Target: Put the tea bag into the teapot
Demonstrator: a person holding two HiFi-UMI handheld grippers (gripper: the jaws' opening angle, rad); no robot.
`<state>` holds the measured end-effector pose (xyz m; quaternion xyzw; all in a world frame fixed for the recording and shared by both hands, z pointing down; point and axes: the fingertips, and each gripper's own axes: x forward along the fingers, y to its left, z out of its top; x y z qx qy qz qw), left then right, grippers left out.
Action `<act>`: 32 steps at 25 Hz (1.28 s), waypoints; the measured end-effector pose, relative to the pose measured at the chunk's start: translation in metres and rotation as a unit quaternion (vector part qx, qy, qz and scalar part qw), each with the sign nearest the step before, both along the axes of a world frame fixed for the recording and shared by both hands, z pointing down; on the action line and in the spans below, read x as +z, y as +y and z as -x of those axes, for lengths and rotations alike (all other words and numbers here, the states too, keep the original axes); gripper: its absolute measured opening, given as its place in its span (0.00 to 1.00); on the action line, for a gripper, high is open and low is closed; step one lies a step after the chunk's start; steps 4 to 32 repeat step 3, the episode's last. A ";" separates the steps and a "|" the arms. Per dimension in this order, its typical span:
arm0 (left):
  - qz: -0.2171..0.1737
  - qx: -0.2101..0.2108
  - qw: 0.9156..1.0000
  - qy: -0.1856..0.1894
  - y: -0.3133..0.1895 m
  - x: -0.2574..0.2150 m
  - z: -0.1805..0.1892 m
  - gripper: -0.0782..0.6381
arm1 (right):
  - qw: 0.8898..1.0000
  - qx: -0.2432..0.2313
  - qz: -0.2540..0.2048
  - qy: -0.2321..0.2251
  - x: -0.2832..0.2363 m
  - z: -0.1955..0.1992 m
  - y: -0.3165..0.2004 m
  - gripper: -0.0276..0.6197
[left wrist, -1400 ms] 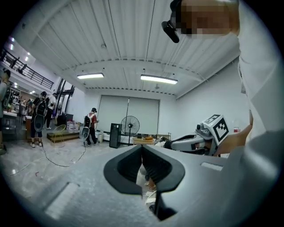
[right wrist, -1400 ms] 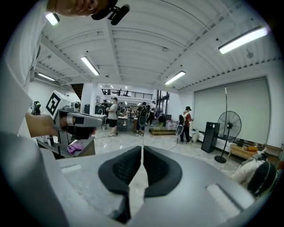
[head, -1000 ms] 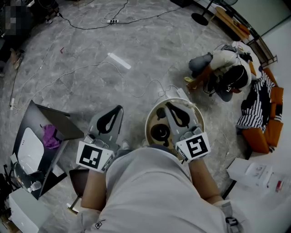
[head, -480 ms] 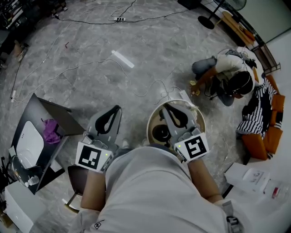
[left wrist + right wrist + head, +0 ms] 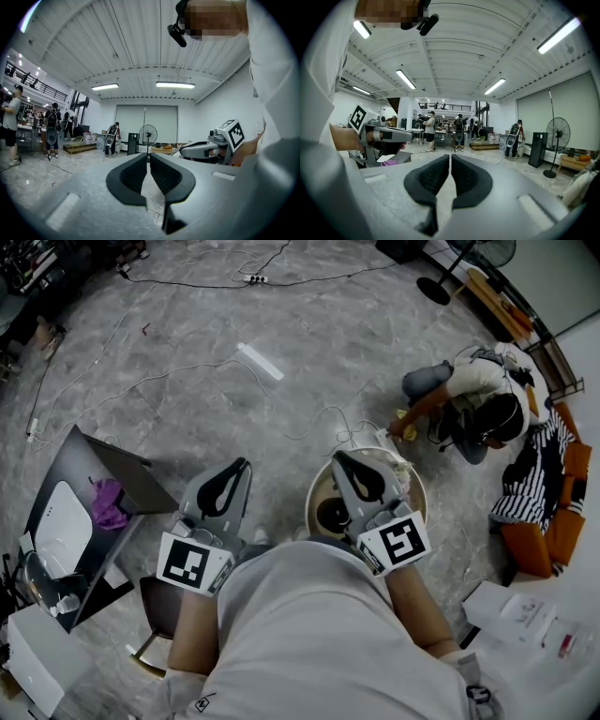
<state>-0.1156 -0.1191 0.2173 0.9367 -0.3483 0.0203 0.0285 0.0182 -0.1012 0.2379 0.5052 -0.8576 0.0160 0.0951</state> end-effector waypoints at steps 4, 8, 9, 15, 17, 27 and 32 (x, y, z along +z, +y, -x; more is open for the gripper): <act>0.001 -0.002 1.000 0.000 0.003 0.002 0.002 0.12 | 1.000 -0.001 -0.001 -0.008 -0.002 0.003 0.002 0.07; 0.001 -0.002 1.000 0.000 0.003 0.002 0.002 0.12 | 1.000 -0.001 -0.001 -0.008 -0.002 0.003 0.002 0.07; 0.001 -0.002 1.000 0.000 0.003 0.002 0.002 0.12 | 1.000 -0.001 -0.001 -0.008 -0.002 0.003 0.002 0.07; 0.001 -0.002 1.000 0.000 0.003 0.002 0.002 0.12 | 1.000 -0.001 -0.001 -0.008 -0.002 0.003 0.002 0.07; 0.001 -0.002 1.000 0.000 0.003 0.002 0.002 0.12 | 1.000 -0.001 -0.001 -0.008 -0.002 0.003 0.002 0.07; 0.001 -0.002 1.000 0.000 0.003 0.002 0.002 0.12 | 1.000 -0.001 -0.001 -0.008 -0.002 0.003 0.002 0.07; 0.001 -0.002 1.000 0.000 0.003 0.002 0.002 0.12 | 1.000 -0.001 -0.001 -0.008 -0.002 0.003 0.002 0.07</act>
